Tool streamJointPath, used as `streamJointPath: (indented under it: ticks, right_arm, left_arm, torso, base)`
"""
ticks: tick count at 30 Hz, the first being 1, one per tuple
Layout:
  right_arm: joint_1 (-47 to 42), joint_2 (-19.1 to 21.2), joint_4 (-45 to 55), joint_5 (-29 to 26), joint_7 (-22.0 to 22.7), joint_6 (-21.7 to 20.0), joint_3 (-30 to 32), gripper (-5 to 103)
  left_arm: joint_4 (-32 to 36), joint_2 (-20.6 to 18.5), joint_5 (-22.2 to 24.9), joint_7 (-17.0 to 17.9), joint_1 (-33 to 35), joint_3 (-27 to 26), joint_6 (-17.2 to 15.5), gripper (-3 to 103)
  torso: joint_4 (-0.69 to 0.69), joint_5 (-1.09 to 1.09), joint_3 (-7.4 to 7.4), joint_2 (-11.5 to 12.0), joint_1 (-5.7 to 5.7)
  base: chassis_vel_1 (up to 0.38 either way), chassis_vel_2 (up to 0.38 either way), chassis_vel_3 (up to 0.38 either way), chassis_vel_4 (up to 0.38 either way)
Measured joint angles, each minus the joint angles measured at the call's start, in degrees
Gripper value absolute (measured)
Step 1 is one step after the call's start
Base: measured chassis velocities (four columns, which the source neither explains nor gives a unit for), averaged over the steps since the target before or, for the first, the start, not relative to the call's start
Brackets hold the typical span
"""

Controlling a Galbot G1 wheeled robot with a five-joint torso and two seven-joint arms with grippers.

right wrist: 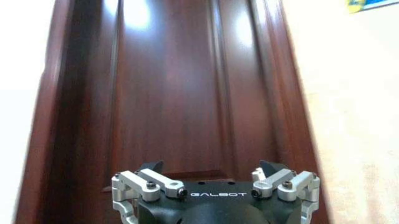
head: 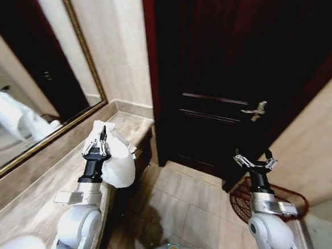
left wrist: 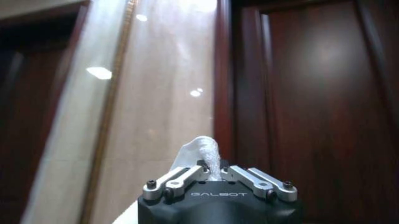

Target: Discard the used towel into the hamper.

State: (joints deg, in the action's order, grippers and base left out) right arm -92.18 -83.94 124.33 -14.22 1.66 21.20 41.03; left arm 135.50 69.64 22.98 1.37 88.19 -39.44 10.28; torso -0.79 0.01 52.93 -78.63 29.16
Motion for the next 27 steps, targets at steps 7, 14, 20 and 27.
streamJointPath:
  ticks: [7, 14, 20, 27]
  right_arm:
    - [-0.09, -0.27, -0.18, 0.04, -0.08, 0.41, 0.0, 100]
    - [-0.18, -0.21, -0.27, 0.03, -0.07, 0.94, 0.08, 100]
    - [-0.22, -0.18, -0.07, -0.22, 0.03, 0.96, 0.17, 100]
    - [-0.42, -0.17, 0.04, -0.22, 0.04, 0.84, 0.21, 100]
  left_arm:
    - [-0.07, -0.11, -0.14, -0.87, 0.08, 0.1, 0.7, 3]
    - [-0.29, -0.01, -0.14, -1.49, 0.04, 0.52, 1.51, 3]
    - [-0.76, 0.06, -0.41, -1.78, -0.05, 0.52, 2.06, 3]
    - [-1.25, 0.08, 0.18, -1.67, -0.59, 1.04, 3.15, 3]
  torso:
    - [0.0, -0.01, 0.0, 0.0, 0.0]
    - [0.0, -0.01, 0.0, 0.0, 0.0]
    - [0.0, 0.01, 0.0, 0.0, 0.0]
    - [0.02, 0.0, 0.0, 0.0, -0.01]
  base:
    - [-0.125, -0.123, -0.125, -0.119]
    - [-0.126, -0.121, -0.129, -0.122]
    - [-0.124, -0.116, -0.129, -0.116]
    - [-0.123, -0.12, -0.124, -0.117]
